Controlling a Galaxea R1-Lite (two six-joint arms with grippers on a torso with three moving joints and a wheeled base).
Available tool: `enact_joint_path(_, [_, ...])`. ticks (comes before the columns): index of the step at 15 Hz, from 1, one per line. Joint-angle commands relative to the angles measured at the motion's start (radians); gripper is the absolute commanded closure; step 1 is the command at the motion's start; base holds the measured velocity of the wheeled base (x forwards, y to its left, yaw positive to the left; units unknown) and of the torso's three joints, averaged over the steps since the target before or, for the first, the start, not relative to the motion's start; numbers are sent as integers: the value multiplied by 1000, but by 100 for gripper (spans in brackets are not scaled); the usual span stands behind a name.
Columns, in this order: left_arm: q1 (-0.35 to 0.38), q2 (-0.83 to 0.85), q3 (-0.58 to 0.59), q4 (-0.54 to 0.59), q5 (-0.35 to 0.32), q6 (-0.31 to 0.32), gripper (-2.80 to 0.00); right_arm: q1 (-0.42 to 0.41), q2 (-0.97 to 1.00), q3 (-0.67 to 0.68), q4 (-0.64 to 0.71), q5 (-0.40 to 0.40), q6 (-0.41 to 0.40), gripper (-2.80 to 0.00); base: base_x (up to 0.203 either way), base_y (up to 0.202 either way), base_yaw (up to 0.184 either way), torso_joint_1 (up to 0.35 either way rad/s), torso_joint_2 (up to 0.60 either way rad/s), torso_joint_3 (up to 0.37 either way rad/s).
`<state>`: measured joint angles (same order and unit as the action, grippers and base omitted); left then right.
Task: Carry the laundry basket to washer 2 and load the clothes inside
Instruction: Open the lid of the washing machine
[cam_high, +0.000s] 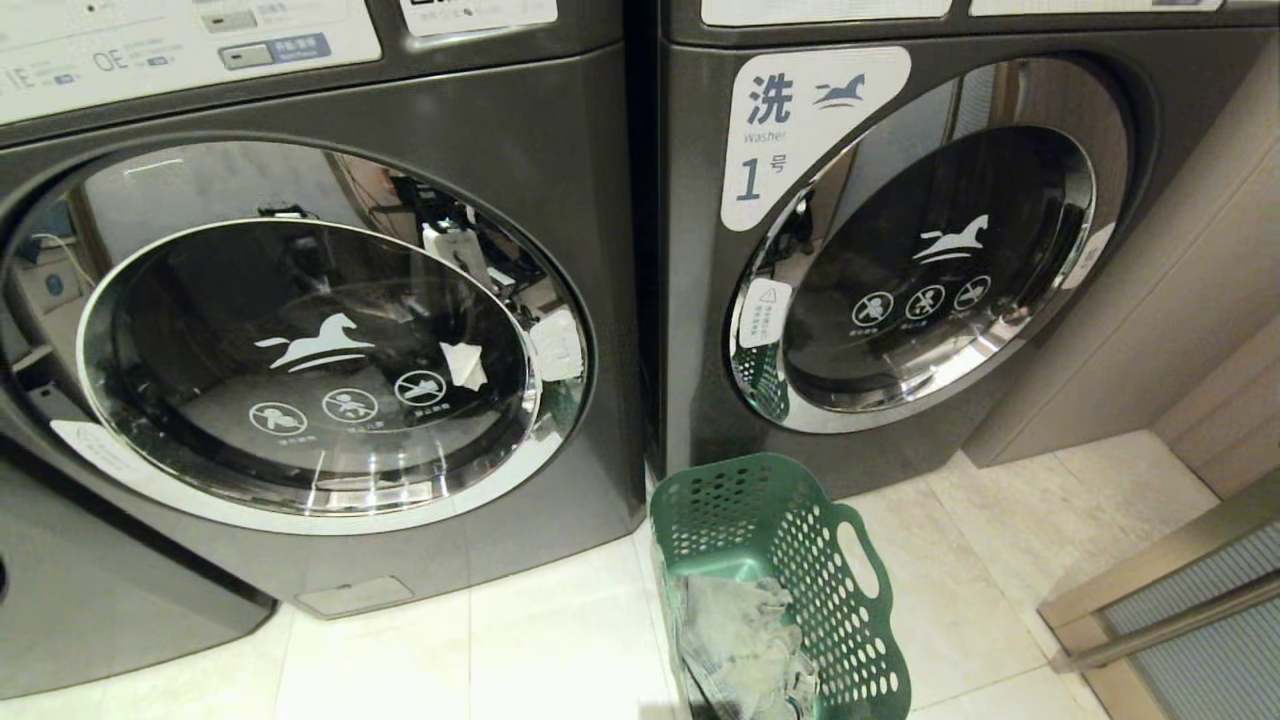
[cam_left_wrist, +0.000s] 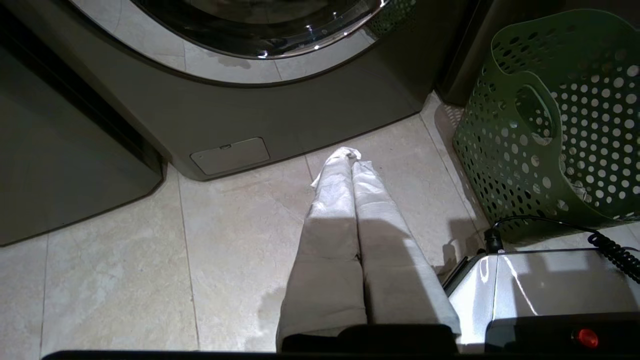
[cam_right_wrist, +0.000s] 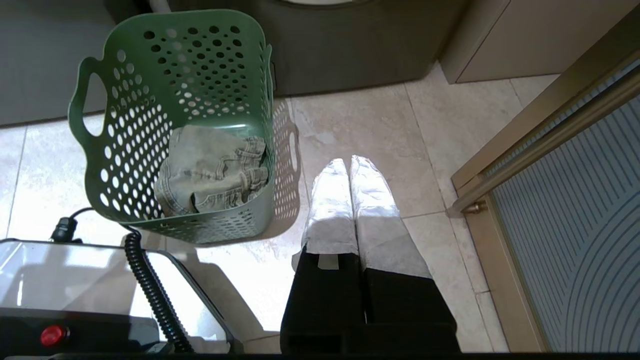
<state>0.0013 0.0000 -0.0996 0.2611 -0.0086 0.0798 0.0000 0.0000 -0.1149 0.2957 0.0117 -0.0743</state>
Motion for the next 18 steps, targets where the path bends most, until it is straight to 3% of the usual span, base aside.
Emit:
enact_joint_path(1, [0,2,0,1,-1,2,0,0,2,0,2,1,1,0,0,0,0,9,-2,189])
enact_joint_path(8, [0,2,0,1,-3,3,0,0,2,0,2,1,1,0,0,0,0,4,3,192])
enact_joint_path(18, [0,1,1,1,-1,-5,0,0,2,0,2,1,1,0,0,0,0,0,1,15])
